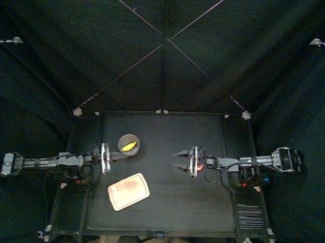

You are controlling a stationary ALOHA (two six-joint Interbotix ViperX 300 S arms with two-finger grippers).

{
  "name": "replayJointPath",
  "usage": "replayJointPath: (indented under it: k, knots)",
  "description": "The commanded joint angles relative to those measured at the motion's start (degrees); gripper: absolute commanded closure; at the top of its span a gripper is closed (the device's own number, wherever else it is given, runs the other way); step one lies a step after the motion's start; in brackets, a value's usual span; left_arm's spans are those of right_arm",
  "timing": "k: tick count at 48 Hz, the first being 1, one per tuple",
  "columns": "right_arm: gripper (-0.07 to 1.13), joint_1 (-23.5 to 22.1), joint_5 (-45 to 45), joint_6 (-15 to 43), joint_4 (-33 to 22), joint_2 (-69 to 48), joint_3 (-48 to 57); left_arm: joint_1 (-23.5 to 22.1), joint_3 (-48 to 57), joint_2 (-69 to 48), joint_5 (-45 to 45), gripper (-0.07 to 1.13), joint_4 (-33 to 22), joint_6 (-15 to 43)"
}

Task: Pick the banana then place it in the grey bowl
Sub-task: Drop banana in the grey bowl and return to neutral

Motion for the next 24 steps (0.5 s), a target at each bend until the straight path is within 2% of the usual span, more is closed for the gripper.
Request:
replayJointPath:
  k: [1,24]
  knots:
    - [0.19,-0.2,-0.4,0.0,0.0,-1.1,-0.5,0.2,-0.8,0.2,-0.5,1.02,0.0,-0.1]
    - [0.19,0.1,-0.4,0.1,0.1,-1.1,0.4,0.2,-0.2,0.3,-0.5,1.02,-0.1,-0.2]
